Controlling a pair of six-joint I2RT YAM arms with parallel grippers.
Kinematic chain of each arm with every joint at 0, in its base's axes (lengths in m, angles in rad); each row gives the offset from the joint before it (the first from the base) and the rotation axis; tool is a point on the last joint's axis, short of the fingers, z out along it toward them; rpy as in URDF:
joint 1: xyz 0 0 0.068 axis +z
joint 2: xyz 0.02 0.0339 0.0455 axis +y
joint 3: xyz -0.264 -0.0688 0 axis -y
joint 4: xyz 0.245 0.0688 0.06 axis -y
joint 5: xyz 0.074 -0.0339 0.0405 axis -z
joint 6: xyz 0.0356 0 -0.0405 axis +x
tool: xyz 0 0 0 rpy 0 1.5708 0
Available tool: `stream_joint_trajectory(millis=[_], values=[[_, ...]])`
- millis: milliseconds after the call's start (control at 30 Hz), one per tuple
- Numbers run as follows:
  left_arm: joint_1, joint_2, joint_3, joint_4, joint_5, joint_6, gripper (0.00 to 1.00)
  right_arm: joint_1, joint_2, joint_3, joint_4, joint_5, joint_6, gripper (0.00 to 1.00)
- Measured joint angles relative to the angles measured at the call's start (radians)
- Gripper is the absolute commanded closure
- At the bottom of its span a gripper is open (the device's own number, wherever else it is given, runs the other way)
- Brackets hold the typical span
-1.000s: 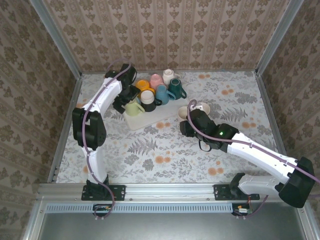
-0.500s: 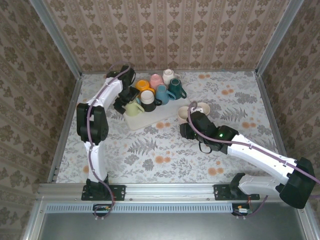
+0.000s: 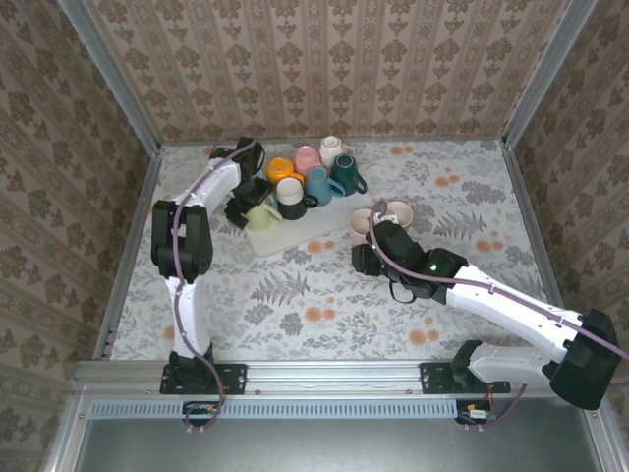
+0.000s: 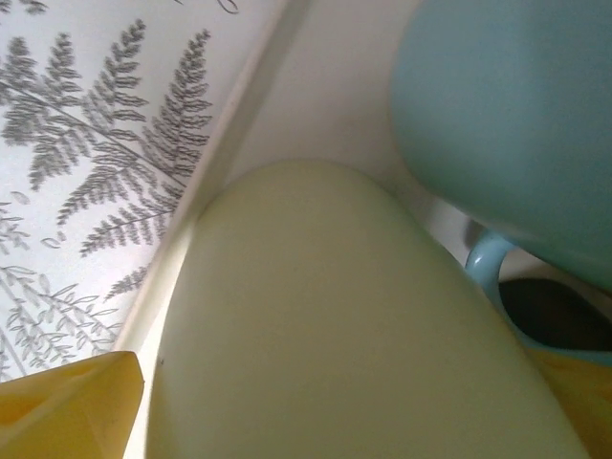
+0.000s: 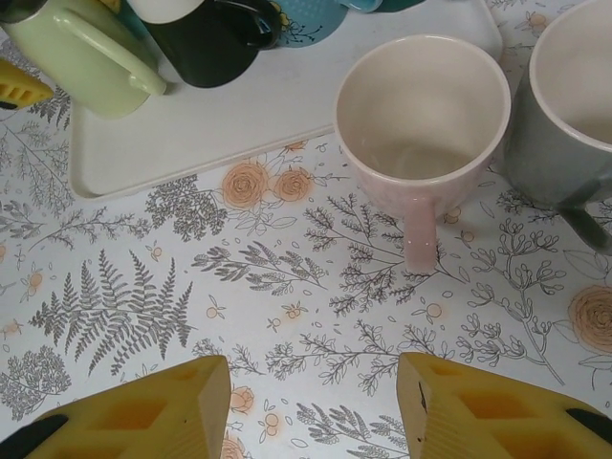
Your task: Turn the mug right side up
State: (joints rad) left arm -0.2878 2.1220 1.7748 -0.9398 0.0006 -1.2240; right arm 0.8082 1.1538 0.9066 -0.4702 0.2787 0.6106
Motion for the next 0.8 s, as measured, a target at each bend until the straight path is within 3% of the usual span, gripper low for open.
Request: stream_joint_trajectory(millis=[233, 500, 667, 800], values=[[0.003, -0.01, -0.011, 0.025, 0.019, 0.031, 0.32, 0.011, 0.0, 0.0, -0.001, 0.0, 0.0, 0.49], [0.002, -0.111, -0.124, 0.063, 0.024, 0.076, 0.41, 0.015, -0.005, 0.002, -0.008, 0.001, -0.005, 0.49], [0.003, -0.312, -0.255, 0.085, 0.022, 0.13, 0.44, 0.016, -0.04, 0.012, -0.008, 0.001, -0.032, 0.49], [0.002, -0.575, -0.434, 0.248, 0.043, 0.219, 0.42, 0.016, -0.101, 0.014, 0.012, -0.012, -0.075, 0.5]])
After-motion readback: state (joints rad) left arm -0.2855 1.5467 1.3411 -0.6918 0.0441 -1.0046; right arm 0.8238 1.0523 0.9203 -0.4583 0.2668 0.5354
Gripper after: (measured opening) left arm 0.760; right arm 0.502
